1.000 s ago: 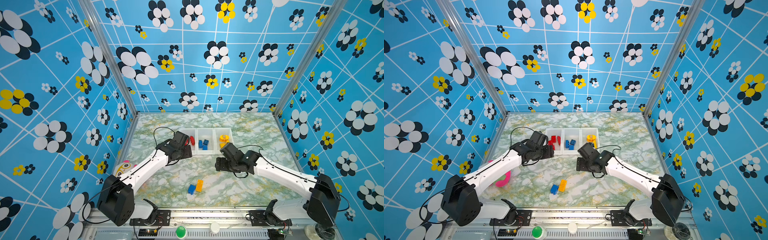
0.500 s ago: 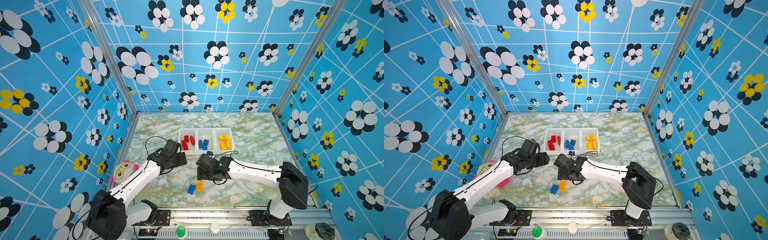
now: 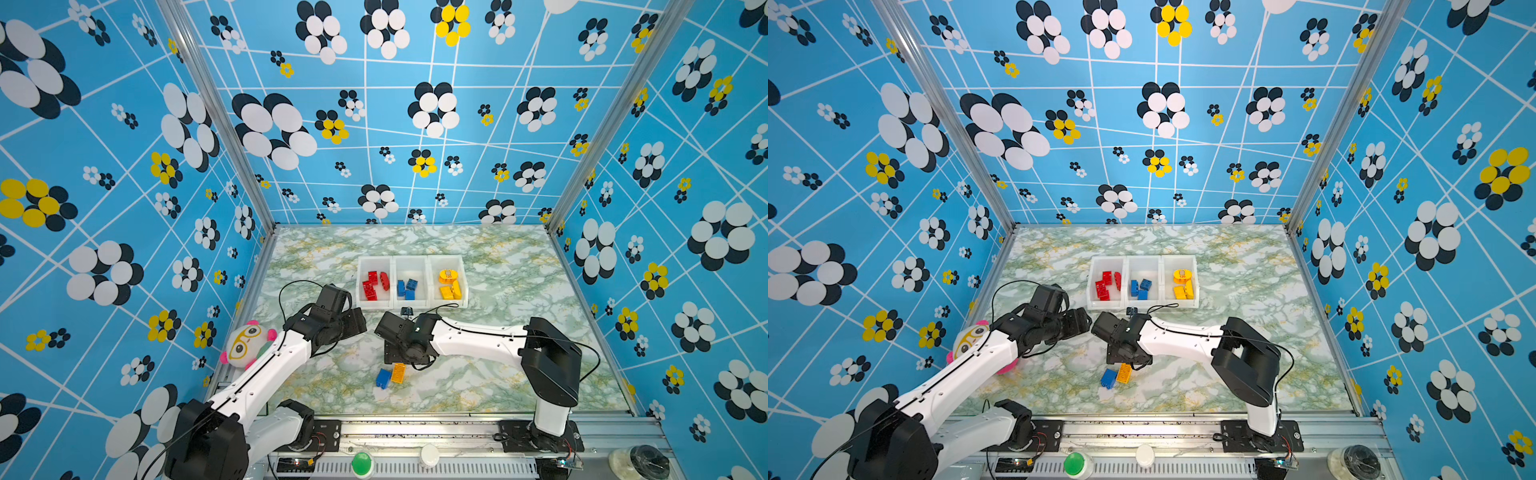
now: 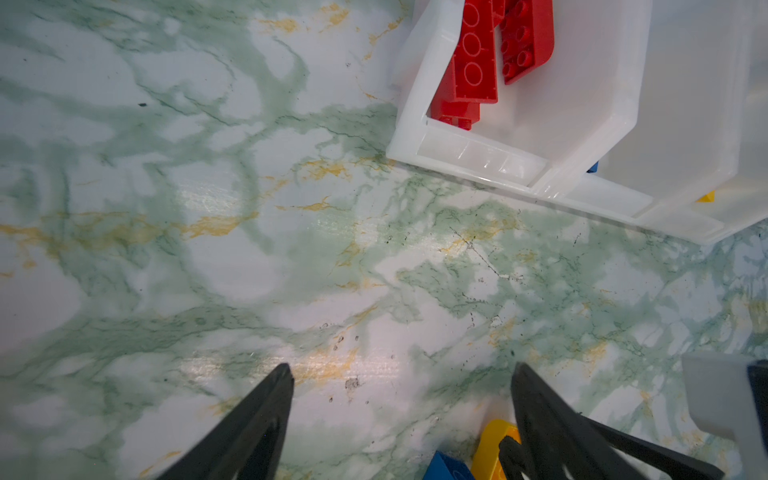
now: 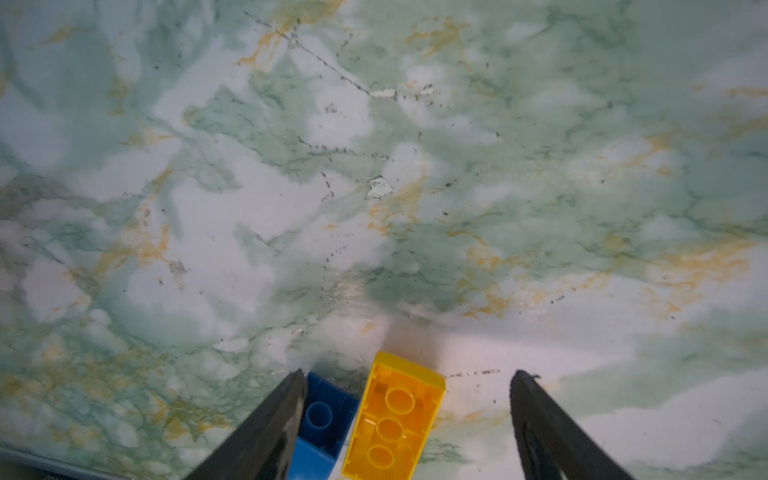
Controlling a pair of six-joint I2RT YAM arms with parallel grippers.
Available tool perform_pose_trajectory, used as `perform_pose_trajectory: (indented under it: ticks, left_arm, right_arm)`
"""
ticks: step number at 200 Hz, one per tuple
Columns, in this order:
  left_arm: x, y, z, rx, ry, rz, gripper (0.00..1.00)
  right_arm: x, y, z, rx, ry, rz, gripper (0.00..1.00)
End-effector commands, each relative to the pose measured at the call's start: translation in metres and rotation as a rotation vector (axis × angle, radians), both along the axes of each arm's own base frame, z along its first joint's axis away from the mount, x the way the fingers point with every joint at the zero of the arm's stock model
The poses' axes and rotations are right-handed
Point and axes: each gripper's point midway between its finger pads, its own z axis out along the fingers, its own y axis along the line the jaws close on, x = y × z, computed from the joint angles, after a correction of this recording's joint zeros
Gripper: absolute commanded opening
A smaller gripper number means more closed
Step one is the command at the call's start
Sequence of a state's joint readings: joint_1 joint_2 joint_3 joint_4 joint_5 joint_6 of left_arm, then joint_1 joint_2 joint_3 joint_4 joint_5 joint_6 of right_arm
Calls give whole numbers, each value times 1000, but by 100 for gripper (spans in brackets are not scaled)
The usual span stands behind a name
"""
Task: Sort the legos into containers by color
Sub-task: 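Close the right gripper on the yellow brick beside the blue brick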
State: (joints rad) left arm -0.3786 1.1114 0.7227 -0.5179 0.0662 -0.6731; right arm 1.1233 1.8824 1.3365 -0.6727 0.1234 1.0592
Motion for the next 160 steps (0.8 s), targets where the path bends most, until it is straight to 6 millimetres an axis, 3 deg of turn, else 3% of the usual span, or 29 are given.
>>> perform_pose_trajectory:
  ticks: [1,127,160]
  left_arm:
    - [-5,3,-2,-15,10,4,84]
    - [-4,6,-11,-48,19,18,84]
    - [-4,8,-13,-52,25,28,84]
  right_arm:
    - [-6,-3,-7,-46,45,14,78]
    - [-19,-3,-28,-98,138,32,66]
    - [-20,-1,-30,-106,150,40,54]
